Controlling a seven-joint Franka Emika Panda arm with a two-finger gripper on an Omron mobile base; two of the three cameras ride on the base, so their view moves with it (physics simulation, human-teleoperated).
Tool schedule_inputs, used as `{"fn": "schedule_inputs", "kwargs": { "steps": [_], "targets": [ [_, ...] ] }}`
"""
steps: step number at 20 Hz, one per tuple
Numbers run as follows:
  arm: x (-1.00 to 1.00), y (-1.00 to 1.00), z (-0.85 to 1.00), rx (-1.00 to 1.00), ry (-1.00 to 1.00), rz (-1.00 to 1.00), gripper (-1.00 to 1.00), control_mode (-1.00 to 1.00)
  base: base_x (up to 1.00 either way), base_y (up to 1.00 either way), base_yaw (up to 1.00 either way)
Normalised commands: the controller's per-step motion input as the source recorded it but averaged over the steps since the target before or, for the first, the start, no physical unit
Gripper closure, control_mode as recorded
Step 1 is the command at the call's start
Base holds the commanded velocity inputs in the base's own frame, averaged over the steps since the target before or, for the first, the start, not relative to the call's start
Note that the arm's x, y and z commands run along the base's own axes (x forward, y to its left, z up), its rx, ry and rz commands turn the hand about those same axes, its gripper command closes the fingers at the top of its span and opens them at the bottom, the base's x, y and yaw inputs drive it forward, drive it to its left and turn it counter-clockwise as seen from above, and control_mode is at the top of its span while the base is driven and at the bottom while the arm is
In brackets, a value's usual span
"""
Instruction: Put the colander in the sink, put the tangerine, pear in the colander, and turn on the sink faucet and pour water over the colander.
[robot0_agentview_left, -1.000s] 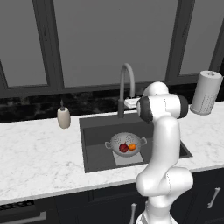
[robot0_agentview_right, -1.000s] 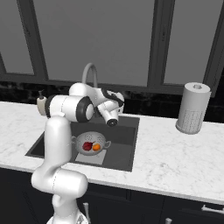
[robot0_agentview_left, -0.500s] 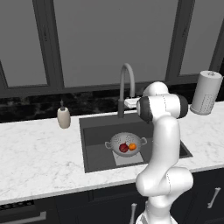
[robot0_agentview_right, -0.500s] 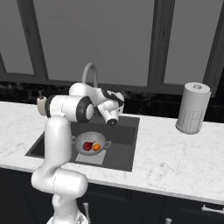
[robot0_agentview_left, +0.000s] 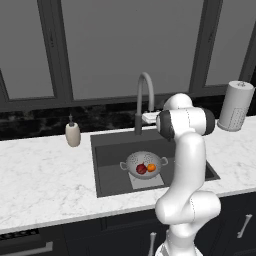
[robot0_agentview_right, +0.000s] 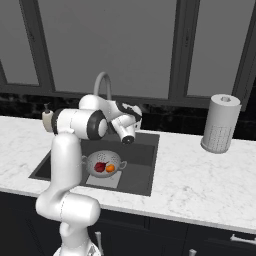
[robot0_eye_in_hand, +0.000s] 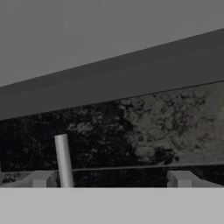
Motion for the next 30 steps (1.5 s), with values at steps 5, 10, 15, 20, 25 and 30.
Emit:
{"fn": "schedule_inputs", "kwargs": {
  "steps": [5,10,15,20,25,30],
  "targets": [
    [0.00,-0.09,0.00,0.00,0.00,-0.01,-1.00,-1.00,0.00,0.00,0.00],
    [0.00,-0.14,0.00,0.00,0.00,0.00,-1.00,-1.00,0.00,0.00,0.00],
    [0.00,-0.10,0.00,0.00,0.00,0.00,-1.00,-1.00,0.00,0.00,0.00],
    [0.00,-0.25,0.00,0.00,0.00,0.00,-1.00,-1.00,0.00,0.00,0.00],
    [0.00,-0.61,0.00,0.00,0.00,0.00,-1.00,-1.00,0.00,0.00,0.00],
    [0.00,-0.92,0.00,0.02,0.00,0.00,-1.00,-1.00,0.00,0.00,0.00]
  ]
}}
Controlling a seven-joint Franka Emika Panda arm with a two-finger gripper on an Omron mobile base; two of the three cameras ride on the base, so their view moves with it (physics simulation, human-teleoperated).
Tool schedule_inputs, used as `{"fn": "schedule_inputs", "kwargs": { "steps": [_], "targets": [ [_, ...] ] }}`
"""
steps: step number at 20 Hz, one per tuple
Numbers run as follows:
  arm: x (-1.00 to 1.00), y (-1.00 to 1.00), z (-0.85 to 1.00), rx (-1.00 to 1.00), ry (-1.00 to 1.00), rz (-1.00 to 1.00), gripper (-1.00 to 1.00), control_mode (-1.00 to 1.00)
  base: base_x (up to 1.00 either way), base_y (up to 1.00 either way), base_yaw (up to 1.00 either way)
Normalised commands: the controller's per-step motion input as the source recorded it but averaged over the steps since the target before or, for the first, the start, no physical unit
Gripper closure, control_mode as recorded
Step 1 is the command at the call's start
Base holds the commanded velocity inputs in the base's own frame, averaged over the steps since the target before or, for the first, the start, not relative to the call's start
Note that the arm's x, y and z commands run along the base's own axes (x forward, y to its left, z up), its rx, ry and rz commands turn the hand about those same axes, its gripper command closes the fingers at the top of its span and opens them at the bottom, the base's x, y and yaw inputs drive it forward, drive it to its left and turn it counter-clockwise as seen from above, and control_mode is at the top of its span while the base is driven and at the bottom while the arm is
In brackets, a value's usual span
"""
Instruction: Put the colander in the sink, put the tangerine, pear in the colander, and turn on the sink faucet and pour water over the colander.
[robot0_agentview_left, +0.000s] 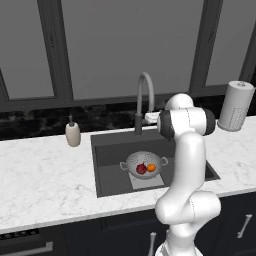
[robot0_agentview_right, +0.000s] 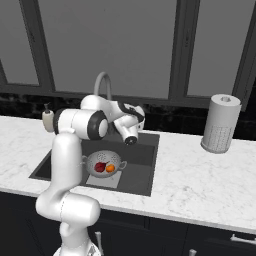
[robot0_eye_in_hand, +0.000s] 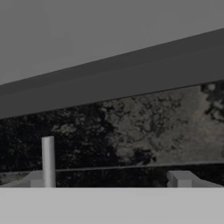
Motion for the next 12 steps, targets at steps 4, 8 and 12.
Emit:
{"fn": "schedule_inputs", "kwargs": {
  "steps": [4,8,12],
  "targets": [
    [0.00,-0.97,0.00,0.02,0.00,0.00,-1.00,-1.00,0.00,0.00,0.00],
    [0.00,-1.00,0.00,0.03,0.00,0.00,-1.00,-1.00,0.00,0.00,0.00],
    [0.00,-0.98,0.00,0.03,0.00,0.00,-1.00,-1.00,0.00,0.00,0.00]
  ]
}}
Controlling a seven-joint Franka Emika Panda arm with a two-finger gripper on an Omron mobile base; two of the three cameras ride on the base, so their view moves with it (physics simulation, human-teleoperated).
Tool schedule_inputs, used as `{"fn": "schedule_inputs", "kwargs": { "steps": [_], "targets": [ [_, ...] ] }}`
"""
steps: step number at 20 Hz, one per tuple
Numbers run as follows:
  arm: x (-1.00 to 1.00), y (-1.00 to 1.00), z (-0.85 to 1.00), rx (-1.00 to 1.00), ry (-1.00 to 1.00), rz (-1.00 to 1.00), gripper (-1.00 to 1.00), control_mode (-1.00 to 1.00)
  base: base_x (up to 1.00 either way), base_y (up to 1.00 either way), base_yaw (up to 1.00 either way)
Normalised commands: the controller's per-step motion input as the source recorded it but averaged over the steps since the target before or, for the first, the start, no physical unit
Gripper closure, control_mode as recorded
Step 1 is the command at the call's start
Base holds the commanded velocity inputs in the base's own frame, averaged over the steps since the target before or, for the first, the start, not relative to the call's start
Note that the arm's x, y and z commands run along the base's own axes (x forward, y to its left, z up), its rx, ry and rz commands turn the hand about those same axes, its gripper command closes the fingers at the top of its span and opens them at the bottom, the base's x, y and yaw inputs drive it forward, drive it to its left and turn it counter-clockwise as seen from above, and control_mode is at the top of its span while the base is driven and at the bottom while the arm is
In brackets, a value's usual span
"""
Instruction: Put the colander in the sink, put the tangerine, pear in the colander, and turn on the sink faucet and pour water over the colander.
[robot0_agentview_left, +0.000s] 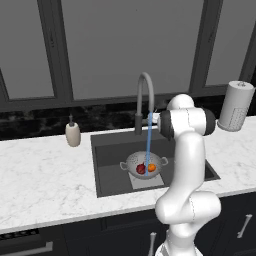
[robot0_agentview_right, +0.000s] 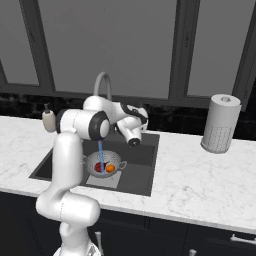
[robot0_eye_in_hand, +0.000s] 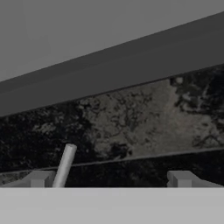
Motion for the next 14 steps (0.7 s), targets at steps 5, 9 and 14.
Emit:
{"fn": "schedule_inputs", "kwargs": {
  "steps": [5,9,14],
  "targets": [
    [0.00,-0.94,0.00,0.03,0.00,0.00,-1.00,-1.00,0.00,0.00,0.00],
    [0.00,-0.76,0.00,0.01,0.00,0.00,-1.00,-1.00,0.00,0.00,0.00],
    [0.00,-0.43,0.00,0.00,0.00,0.00,-1.00,-1.00,0.00,0.00,0.00]
  ]
}}
